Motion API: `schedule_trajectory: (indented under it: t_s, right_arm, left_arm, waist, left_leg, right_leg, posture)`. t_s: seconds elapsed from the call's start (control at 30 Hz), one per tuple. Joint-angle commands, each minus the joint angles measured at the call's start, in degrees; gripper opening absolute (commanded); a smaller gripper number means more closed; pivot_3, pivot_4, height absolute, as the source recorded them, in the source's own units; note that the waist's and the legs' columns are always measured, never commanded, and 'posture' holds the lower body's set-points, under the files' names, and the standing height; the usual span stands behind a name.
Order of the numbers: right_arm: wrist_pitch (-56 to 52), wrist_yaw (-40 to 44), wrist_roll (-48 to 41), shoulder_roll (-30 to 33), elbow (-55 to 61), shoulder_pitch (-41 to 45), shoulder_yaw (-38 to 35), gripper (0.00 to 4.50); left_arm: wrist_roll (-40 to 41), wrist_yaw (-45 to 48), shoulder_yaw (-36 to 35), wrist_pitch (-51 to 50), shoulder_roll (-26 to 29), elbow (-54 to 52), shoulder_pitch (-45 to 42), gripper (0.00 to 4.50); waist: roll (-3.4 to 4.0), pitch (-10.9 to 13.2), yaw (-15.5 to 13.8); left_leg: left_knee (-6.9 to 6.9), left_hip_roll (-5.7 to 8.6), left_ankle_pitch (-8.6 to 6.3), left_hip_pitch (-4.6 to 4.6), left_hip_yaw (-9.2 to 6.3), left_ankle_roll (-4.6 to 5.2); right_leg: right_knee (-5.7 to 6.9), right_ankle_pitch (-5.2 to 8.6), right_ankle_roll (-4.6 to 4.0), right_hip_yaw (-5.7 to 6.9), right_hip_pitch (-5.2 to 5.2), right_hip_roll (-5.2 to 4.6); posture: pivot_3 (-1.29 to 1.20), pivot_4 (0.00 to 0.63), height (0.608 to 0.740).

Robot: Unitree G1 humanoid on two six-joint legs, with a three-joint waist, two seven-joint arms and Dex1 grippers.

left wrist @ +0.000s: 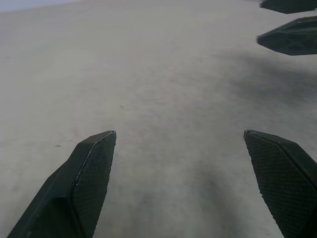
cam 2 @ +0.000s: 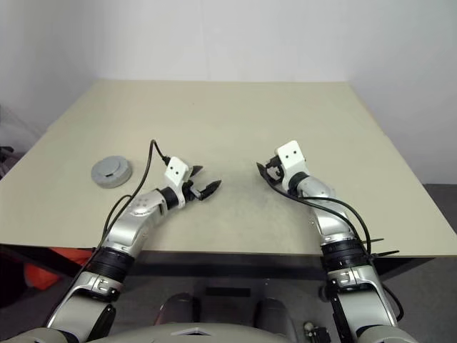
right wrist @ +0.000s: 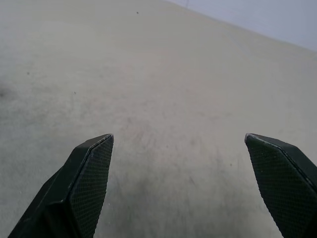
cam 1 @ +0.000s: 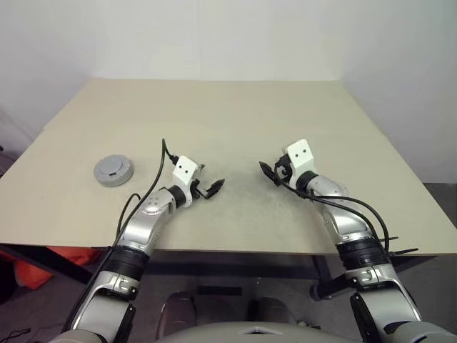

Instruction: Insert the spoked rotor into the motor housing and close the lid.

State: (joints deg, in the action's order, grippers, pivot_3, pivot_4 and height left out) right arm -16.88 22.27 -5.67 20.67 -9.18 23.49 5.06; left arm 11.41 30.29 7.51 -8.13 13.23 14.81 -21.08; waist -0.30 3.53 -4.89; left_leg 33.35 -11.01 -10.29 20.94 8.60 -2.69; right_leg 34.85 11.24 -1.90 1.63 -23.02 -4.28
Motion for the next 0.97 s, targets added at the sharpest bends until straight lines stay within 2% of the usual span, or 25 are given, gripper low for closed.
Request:
schedule_trajectory:
  t_s: [0.03, 0.97]
  right_arm:
    - [-0.68, -0.15, -0.04, -0.15, 3.11, -0.19, -1.46, 4.36]
    - [1.34, -0.66, 0.09, -2.26, -3.39, 3.8, -3.6, 4.36]
  left_arm:
    - [-0.34, -1.32, -2.17, 2.25, -0.32, -2.39, -1.78, 4.34]
    - [0.42, 0.69, -3.94, 0.26, -0.21, -5.58, -0.36, 4.34]
  waist:
    - [0.0, 0.0, -0.24]
    - [0.02, 0.01, -0.46]
  left_leg:
    - [0.0, 0.0, 0.0, 0.0, 0.0, 0.0]
    - [-0.02, -0.01, -0.01, -0.04, 0.01, 0.02]
  right_leg:
    - [0.0, 0.0, 0.0, 0.01, 0.0, 0.01]
    - [0.0, 0.01, 0.0, 0.0, -0.01, 0.02]
  posture:
    - [0.0, 0.0, 0.74]
    - [0.0, 0.0, 0.74]
